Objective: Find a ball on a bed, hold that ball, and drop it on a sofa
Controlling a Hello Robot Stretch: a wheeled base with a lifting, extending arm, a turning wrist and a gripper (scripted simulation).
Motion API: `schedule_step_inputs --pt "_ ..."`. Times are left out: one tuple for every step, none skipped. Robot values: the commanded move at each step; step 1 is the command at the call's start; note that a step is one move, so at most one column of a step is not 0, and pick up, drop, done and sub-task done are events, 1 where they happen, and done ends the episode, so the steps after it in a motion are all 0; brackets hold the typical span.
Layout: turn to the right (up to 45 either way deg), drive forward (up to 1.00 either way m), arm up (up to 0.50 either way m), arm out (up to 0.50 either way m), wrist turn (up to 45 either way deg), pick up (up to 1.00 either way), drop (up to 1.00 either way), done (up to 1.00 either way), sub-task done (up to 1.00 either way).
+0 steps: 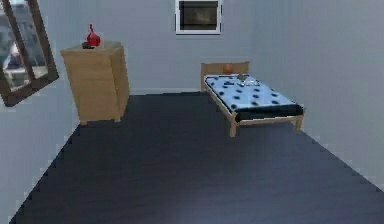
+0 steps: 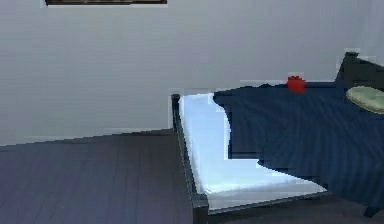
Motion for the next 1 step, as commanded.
schedule_step_inputs --pt "9.0 0.0 0.0 0.0 0.0 0.0 0.0 0.0 0.0"
